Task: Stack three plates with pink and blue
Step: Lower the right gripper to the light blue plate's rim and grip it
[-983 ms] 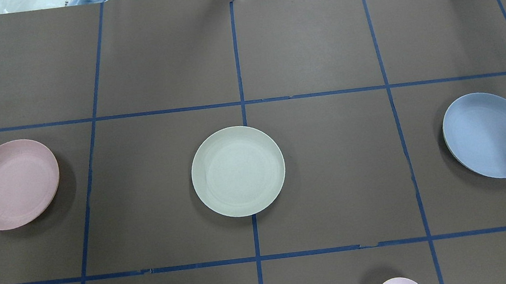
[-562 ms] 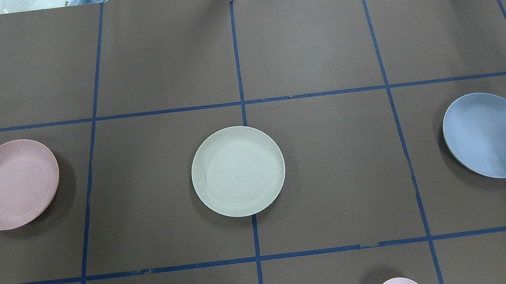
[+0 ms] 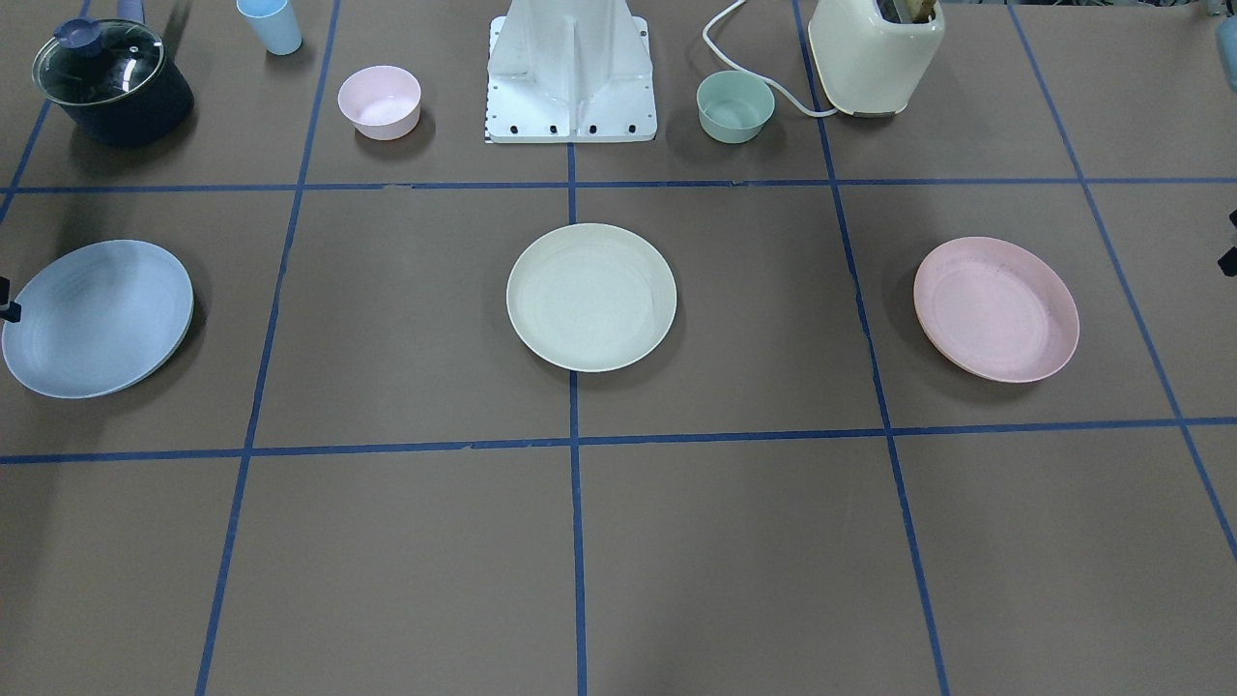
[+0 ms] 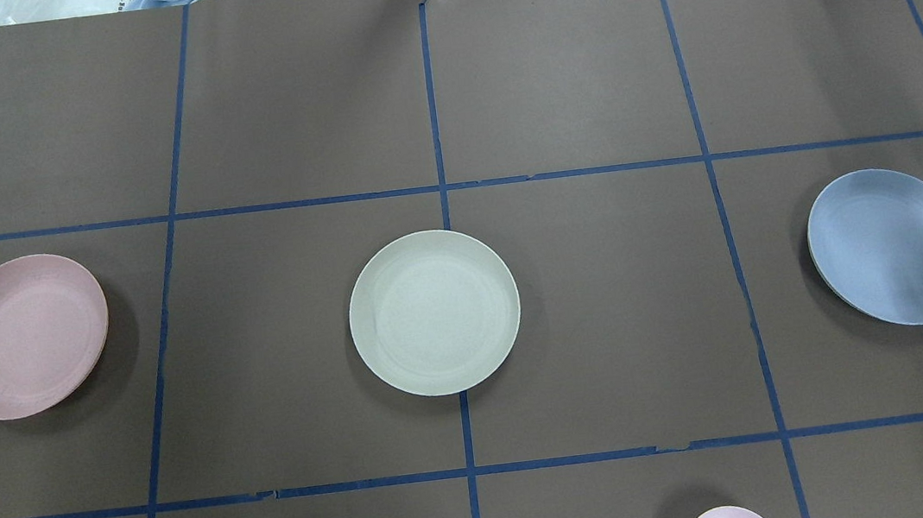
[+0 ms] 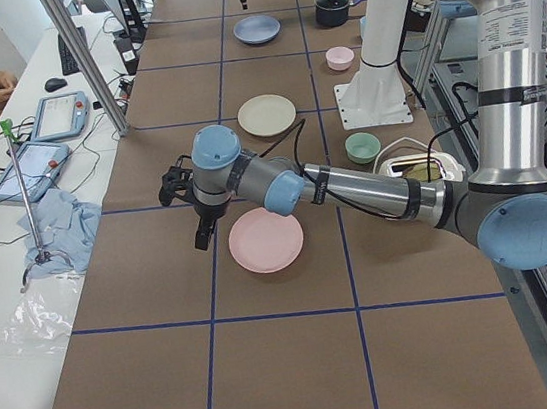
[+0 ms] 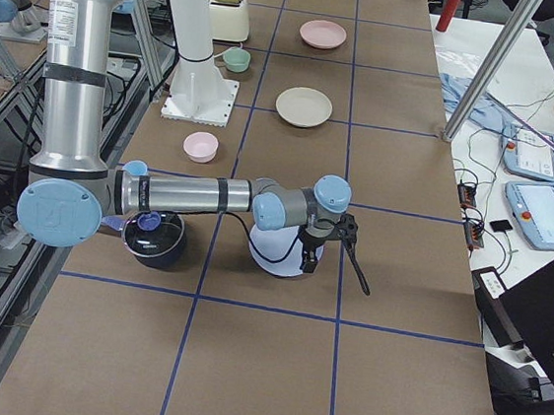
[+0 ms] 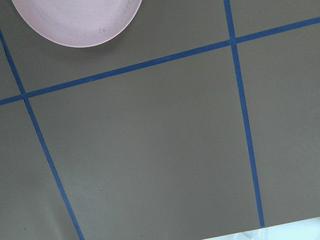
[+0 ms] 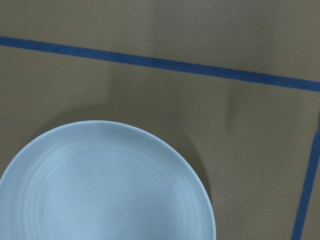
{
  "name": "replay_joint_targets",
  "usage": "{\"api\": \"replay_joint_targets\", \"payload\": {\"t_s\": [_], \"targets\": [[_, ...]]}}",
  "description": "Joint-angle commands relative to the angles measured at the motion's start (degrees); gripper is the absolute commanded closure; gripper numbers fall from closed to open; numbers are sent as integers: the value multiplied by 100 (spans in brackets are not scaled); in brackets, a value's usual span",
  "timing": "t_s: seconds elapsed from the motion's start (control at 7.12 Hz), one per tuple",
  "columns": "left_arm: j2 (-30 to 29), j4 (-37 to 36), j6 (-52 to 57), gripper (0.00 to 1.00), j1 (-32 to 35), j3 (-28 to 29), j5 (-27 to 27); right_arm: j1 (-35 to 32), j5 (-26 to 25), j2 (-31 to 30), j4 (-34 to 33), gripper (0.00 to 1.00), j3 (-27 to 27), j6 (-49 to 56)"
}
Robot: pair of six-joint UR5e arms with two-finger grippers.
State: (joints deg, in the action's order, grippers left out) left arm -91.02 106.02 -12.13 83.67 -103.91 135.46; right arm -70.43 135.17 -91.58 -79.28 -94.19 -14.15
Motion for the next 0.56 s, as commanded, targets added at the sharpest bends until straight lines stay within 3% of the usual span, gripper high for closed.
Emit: {"api": "replay_joint_targets", "payload": {"t_s": [0.0, 0.42], "targets": [[-12, -3, 0, 1, -18, 2, 7, 73, 0, 0, 882, 2, 652, -96], [5, -38, 0, 1, -27, -129, -2, 231, 18, 0, 1476, 4, 1016, -325]]}}
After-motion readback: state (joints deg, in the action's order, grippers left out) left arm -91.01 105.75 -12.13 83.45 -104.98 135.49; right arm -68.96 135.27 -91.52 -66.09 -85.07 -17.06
